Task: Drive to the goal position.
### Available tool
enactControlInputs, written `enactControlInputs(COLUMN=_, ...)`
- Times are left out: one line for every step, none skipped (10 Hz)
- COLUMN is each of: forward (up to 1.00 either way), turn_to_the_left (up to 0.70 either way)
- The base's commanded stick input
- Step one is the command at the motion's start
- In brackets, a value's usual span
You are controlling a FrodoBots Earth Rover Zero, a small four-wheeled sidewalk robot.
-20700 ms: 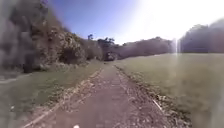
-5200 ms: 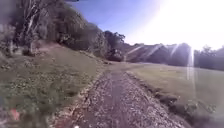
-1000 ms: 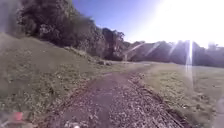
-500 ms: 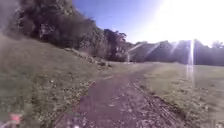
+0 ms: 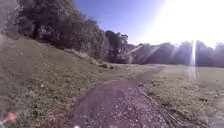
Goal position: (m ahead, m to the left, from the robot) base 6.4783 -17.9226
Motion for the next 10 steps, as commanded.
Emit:
enactControlInputs(forward=1.0, turn_to_the_left=-0.03)
enactControlInputs(forward=1.0, turn_to_the_left=-0.11)
enactControlInputs(forward=1.0, turn_to_the_left=-0.4)
enactControlInputs(forward=1.0, turn_to_the_left=-0.4)
enactControlInputs(forward=1.0, turn_to_the_left=-0.4)
enactControlInputs(forward=1.0, turn_to_the_left=-0.4)
enactControlInputs(forward=1.0, turn_to_the_left=-0.4)
enactControlInputs(forward=1.0, turn_to_the_left=-0.25)
enactControlInputs(forward=1.0, turn_to_the_left=-0.09)
enactControlInputs(forward=1.0, turn_to_the_left=0.0)
